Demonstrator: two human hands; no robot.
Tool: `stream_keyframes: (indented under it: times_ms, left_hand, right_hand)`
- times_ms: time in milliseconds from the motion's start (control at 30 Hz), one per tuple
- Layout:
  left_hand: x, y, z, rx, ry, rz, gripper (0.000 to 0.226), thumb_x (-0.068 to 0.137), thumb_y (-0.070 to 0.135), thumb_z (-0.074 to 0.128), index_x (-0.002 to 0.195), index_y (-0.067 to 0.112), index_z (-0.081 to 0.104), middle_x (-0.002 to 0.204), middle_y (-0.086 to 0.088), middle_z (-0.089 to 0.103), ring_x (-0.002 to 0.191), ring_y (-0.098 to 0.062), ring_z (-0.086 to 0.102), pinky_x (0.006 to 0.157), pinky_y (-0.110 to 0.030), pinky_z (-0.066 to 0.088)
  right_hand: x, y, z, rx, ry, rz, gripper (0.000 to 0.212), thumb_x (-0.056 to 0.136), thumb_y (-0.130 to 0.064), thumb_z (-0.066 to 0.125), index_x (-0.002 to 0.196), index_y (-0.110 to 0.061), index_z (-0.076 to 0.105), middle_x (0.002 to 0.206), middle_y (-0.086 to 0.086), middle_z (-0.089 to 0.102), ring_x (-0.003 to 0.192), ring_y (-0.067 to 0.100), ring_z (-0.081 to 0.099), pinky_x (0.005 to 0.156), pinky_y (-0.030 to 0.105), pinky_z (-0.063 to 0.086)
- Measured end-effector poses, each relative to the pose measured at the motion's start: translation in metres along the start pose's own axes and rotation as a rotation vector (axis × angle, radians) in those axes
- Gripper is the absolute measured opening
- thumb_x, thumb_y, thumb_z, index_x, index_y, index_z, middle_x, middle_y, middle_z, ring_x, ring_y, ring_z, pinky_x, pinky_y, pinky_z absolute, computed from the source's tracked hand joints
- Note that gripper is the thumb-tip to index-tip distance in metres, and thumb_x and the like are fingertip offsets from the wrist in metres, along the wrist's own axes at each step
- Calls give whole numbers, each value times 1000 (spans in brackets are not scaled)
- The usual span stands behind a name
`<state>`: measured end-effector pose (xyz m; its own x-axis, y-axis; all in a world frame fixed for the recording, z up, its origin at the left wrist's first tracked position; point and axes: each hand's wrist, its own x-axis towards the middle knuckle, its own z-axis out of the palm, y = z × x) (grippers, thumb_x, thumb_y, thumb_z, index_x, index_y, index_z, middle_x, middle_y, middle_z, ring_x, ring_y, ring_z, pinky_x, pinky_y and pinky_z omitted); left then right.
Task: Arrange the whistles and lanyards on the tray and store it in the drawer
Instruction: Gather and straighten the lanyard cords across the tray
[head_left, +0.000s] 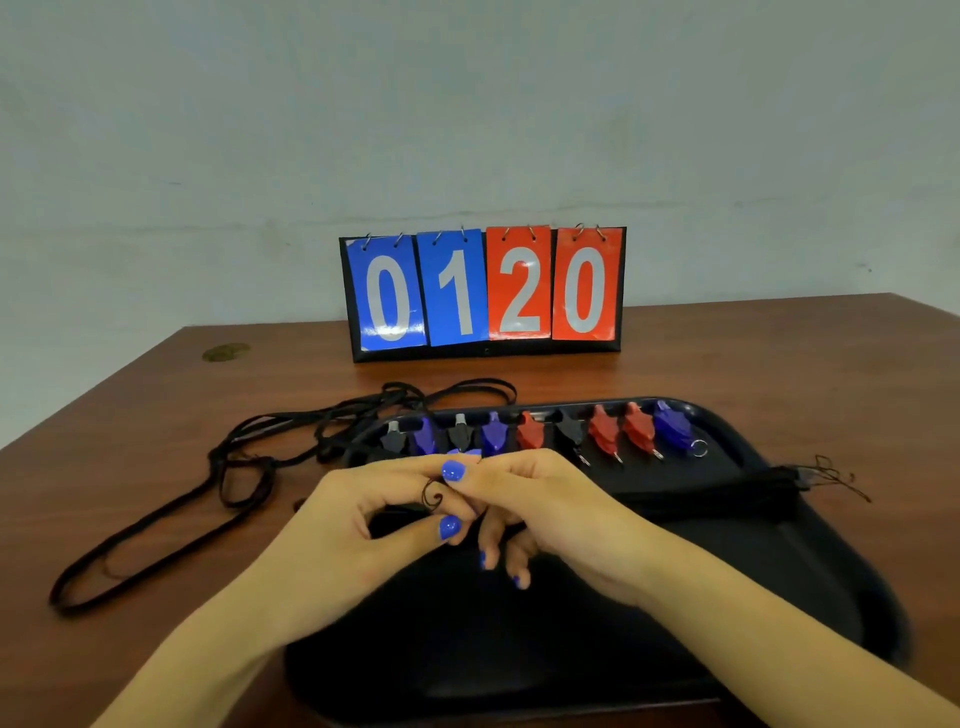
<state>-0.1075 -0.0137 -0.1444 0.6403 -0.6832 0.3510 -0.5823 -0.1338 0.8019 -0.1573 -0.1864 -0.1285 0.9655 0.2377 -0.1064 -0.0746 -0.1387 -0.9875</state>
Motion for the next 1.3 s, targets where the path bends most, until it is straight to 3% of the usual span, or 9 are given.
stream_keyframes:
  times_ms: [300,533,633,800,900,1000,1067,1167,1300]
  left_hand:
    - [-3,3,-2,-49,137,36,17,66,23,51,82,28,54,106,9,69,109,-10,60,92,-20,45]
    - [1,1,5,311,209,119,39,73,24,51,106,45,48,109,22,55,107,2,56,89,-10,40]
    - [0,-2,3,446,205,155,31,77,31,49,106,41,55,101,26,58,95,6,57,83,-5,39]
    - [3,-4,-9,560,376,78,26,77,43,44,101,37,53,79,31,60,84,19,52,73,3,34]
    - [3,-2,-24,573,479,42,20,80,27,54,87,46,56,87,29,59,75,12,55,64,0,36]
    - [-2,-3,-39,458,678,-16,57,82,1,60,72,58,58,70,29,61,62,6,56,55,-4,38]
    - [-4,-2,-45,350,743,-38,47,83,5,62,69,50,63,66,18,64,56,-6,56,49,-15,42]
    - [-5,-4,-52,325,752,-57,34,80,6,65,68,37,65,69,-1,63,55,-18,54,48,-21,40]
    - [-6,-13,-59,360,669,-126,34,80,9,66,71,41,66,52,1,57,42,-7,42,42,-17,28]
  right_hand:
    - [1,-1,3,-12,-22,5,19,91,-19,51,78,-12,62,73,2,65,53,13,52,40,21,40]
    - [3,2,-4,-59,-38,-82,16,92,-24,53,82,-21,65,66,-4,64,52,9,54,40,18,42]
    - [2,-1,-3,-92,-34,-134,20,90,-30,52,75,-23,63,59,-5,61,50,8,53,40,18,42]
    - [-3,-12,-13,-4,125,-205,23,82,-32,49,70,-14,58,57,-3,61,47,7,52,42,21,41]
    - [-10,-20,-24,64,214,-236,25,75,-35,50,68,-14,60,56,-1,59,47,9,51,41,21,42]
    - [-12,-24,-39,184,343,-238,28,83,-31,48,64,-15,61,55,2,55,44,10,48,38,21,41]
    - [-13,-26,-49,280,414,-231,29,90,-25,45,67,-14,59,56,1,54,42,10,47,36,20,39]
    - [-16,-27,-64,375,495,-227,27,95,-23,41,73,-14,54,55,-3,53,42,8,45,35,19,38]
    - [-18,-26,-84,521,626,-228,27,97,-22,39,74,-18,52,52,-7,52,39,5,43,34,17,36]
